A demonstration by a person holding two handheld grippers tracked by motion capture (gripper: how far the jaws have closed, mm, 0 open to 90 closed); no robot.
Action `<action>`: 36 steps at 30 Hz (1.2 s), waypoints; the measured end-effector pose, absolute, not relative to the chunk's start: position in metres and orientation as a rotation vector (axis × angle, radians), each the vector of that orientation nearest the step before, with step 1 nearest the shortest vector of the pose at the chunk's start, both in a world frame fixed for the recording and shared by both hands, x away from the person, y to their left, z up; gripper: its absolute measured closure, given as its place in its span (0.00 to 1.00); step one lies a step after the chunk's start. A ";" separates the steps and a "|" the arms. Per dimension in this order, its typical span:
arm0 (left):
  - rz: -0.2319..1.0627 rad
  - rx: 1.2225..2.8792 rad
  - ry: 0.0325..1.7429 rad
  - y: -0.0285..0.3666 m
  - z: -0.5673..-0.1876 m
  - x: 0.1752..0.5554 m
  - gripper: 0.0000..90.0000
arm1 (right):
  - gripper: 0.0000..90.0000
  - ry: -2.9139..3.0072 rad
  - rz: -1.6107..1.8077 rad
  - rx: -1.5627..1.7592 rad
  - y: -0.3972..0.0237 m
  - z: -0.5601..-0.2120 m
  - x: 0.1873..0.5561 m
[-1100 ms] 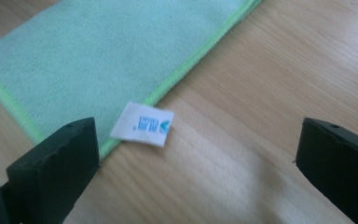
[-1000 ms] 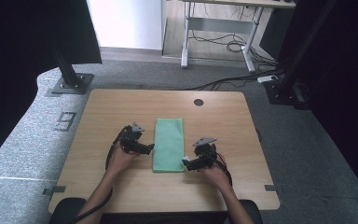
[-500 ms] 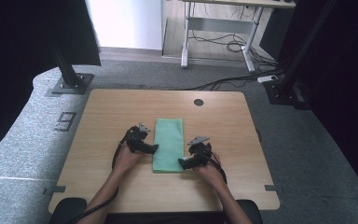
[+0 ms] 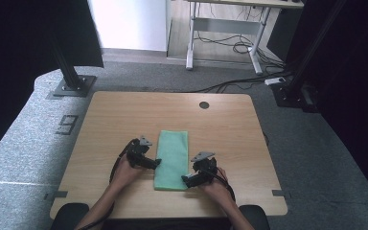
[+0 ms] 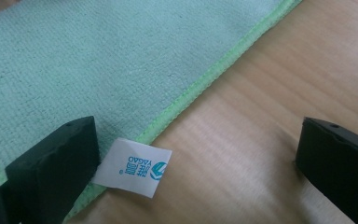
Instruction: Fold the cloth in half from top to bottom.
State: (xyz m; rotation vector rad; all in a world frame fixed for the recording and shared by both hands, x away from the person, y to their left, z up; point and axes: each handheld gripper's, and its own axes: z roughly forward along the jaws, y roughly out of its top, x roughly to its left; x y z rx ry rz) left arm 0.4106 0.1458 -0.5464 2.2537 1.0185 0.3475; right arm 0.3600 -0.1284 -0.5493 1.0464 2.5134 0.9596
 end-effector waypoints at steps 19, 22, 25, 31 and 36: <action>0.369 2.256 0.989 0.142 -0.546 0.405 0.02 | 0.03 2.492 1.010 1.049 -0.129 -0.528 0.392; 0.353 2.251 0.994 0.142 -0.547 0.402 0.03 | 0.09 2.460 1.022 1.080 -0.130 -0.525 0.409; 0.350 2.246 0.993 0.141 -0.547 0.399 0.03 | 0.15 2.443 1.020 1.099 -0.129 -0.523 0.424; 0.351 2.245 0.987 0.141 -0.548 0.398 0.03 | 0.22 2.426 1.004 1.100 -0.121 -0.519 0.450; 0.351 2.243 0.979 0.142 -0.548 0.398 0.03 | 0.34 2.414 1.003 1.112 -0.116 -0.518 0.471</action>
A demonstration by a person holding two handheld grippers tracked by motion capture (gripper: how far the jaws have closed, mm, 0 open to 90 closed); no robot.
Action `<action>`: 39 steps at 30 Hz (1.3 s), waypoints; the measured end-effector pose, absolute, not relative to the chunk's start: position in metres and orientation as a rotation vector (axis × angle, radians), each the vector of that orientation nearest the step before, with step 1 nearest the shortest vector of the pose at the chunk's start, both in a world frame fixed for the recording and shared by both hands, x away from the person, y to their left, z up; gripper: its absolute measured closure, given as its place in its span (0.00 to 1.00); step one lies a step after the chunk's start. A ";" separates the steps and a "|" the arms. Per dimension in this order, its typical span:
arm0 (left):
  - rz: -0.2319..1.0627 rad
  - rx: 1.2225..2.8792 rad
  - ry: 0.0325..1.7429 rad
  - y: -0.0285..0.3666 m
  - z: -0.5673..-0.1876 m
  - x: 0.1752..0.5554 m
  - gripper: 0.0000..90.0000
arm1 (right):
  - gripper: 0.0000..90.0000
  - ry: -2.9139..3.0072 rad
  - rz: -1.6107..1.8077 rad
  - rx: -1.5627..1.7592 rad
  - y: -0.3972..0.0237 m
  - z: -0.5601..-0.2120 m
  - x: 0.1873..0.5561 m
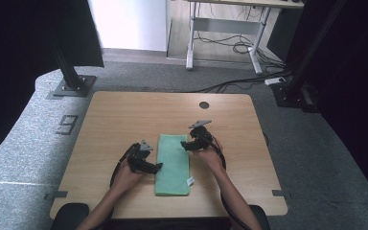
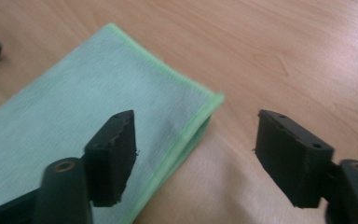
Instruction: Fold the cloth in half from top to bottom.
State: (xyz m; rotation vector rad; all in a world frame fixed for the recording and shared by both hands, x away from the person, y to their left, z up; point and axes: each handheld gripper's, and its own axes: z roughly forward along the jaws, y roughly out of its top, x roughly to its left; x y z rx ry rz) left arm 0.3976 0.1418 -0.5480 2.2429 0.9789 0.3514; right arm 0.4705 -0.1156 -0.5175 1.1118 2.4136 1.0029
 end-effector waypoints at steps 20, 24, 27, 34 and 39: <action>0.350 2.238 0.977 0.142 -0.548 0.398 0.03 | 0.79 2.524 1.006 1.069 -0.104 -0.537 0.500; 0.350 2.233 0.980 0.142 -0.549 0.397 0.03 | 0.94 2.560 1.015 1.072 -0.102 -0.536 0.499; 0.352 2.230 0.985 0.141 -0.549 0.397 0.03 | 0.95 2.560 0.969 1.052 -0.099 -0.534 0.497; 0.362 2.225 1.001 0.140 -0.549 0.396 0.03 | 0.96 2.530 1.012 0.982 -0.102 -0.513 0.489; 0.364 2.220 1.010 0.140 -0.549 0.396 0.03 | 0.96 2.520 1.068 0.909 -0.107 -0.496 0.477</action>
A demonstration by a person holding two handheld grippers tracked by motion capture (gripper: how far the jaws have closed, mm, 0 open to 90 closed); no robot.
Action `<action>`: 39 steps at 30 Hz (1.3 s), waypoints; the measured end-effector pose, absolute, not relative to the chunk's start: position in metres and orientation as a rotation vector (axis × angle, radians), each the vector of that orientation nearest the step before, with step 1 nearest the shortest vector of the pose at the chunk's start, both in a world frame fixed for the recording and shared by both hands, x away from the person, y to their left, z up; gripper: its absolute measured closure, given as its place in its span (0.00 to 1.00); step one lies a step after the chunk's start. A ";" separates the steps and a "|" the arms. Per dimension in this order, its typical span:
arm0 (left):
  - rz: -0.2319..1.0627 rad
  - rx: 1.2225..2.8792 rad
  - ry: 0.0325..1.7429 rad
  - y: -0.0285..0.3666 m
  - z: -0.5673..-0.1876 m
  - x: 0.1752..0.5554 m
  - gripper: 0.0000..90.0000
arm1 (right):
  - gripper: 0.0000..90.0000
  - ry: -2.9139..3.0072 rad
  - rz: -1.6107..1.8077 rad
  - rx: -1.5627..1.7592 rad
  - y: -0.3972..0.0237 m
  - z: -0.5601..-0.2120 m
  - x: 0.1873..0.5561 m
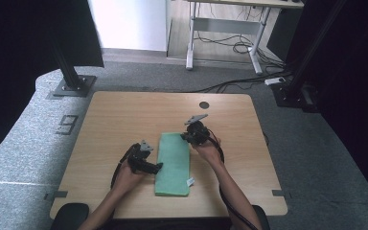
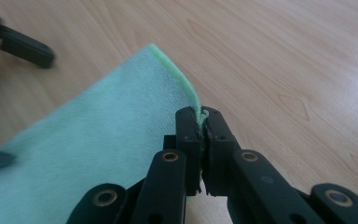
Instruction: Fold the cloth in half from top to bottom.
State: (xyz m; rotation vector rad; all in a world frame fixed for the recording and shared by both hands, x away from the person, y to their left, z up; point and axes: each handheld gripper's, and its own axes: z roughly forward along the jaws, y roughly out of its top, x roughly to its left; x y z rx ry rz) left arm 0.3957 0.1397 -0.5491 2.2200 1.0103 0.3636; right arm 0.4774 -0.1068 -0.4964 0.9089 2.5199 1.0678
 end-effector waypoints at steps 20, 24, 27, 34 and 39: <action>0.368 2.220 1.015 0.140 -0.549 0.395 0.03 | 0.95 2.487 1.279 0.720 -0.127 -0.460 0.398; 0.368 2.220 1.016 0.140 -0.549 0.395 0.03 | 0.95 2.501 1.300 0.710 -0.129 -0.463 0.386; 0.368 2.221 1.016 0.140 -0.549 0.395 0.03 | 0.95 2.512 1.300 0.691 -0.129 -0.465 0.376; 0.370 2.222 1.018 0.140 -0.549 0.395 0.03 | 0.95 2.547 1.295 0.671 -0.131 -0.475 0.353; 0.372 2.221 1.022 0.140 -0.549 0.395 0.03 | 0.95 2.573 1.294 0.679 -0.133 -0.483 0.340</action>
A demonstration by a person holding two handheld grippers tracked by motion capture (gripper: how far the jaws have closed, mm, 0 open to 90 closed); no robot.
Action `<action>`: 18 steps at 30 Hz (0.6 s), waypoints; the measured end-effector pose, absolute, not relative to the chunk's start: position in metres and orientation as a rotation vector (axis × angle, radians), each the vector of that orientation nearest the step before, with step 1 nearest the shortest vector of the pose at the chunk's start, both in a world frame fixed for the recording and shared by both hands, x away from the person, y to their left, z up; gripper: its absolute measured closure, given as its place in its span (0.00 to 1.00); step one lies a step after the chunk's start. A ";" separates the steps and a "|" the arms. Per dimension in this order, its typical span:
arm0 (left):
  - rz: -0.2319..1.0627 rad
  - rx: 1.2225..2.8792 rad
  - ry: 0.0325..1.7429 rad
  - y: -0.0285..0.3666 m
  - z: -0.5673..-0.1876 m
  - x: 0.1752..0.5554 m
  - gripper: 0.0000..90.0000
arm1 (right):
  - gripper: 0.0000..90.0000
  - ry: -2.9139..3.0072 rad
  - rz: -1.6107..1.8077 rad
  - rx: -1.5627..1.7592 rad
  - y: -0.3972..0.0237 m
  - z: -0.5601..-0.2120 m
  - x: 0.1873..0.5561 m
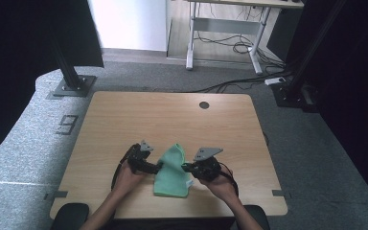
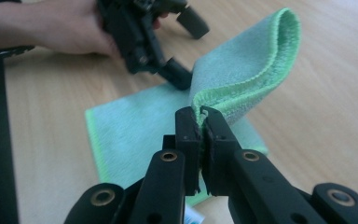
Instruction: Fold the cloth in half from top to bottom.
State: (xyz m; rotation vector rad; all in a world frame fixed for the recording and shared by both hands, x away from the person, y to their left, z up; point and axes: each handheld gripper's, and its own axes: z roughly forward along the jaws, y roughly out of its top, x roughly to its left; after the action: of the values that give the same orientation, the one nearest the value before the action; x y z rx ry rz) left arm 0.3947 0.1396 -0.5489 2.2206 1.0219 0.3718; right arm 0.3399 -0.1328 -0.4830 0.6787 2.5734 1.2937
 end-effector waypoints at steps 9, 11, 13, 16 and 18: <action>0.373 2.220 1.024 0.140 -0.549 0.395 0.03 | 0.94 2.630 1.251 0.694 -0.131 -0.504 0.321; 0.375 2.219 1.026 0.140 -0.549 0.394 0.03 | 0.94 2.649 1.226 0.697 -0.130 -0.510 0.318; 0.374 2.218 1.026 0.140 -0.549 0.394 0.03 | 0.94 2.666 1.198 0.707 -0.129 -0.516 0.316; 0.373 2.218 1.027 0.140 -0.549 0.394 0.03 | 0.94 2.692 1.159 0.725 -0.128 -0.524 0.315; 0.370 2.219 1.023 0.140 -0.549 0.394 0.03 | 0.94 2.705 1.135 0.737 -0.126 -0.529 0.315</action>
State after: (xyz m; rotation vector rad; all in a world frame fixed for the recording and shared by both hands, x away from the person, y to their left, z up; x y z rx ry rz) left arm 0.3941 0.1398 -0.5490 2.2194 1.0225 0.3701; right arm 0.3149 -0.1263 -0.5286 0.7367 2.7053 1.1347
